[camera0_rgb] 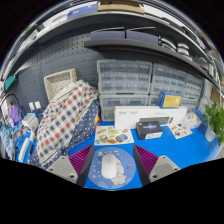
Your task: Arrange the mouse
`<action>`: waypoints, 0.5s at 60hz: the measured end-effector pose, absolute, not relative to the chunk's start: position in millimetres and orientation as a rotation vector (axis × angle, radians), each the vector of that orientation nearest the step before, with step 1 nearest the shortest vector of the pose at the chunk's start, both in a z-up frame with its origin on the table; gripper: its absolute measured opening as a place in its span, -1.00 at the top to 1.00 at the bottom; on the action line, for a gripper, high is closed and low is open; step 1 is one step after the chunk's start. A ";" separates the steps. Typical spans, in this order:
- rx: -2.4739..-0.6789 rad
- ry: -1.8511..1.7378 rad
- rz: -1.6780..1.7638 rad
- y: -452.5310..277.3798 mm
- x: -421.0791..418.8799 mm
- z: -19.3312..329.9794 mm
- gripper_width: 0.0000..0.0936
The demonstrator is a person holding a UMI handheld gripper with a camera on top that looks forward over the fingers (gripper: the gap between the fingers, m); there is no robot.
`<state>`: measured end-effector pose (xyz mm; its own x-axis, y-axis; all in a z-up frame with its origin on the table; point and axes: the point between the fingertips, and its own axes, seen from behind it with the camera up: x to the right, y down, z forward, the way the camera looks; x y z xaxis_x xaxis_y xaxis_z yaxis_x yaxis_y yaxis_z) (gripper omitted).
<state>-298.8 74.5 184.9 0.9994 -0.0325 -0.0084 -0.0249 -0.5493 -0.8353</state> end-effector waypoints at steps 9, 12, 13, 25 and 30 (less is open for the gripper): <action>-2.134 0.058 -0.005 60.4 -291.0 201.2 -0.67; -2.134 0.062 -0.004 56.6 -288.2 204.0 -0.66; -2.134 0.063 -0.005 55.2 -287.0 204.8 -0.67; -2.123 0.069 -0.030 46.0 -275.5 208.9 -0.66; -2.132 0.069 -0.018 42.4 -276.5 206.5 -0.66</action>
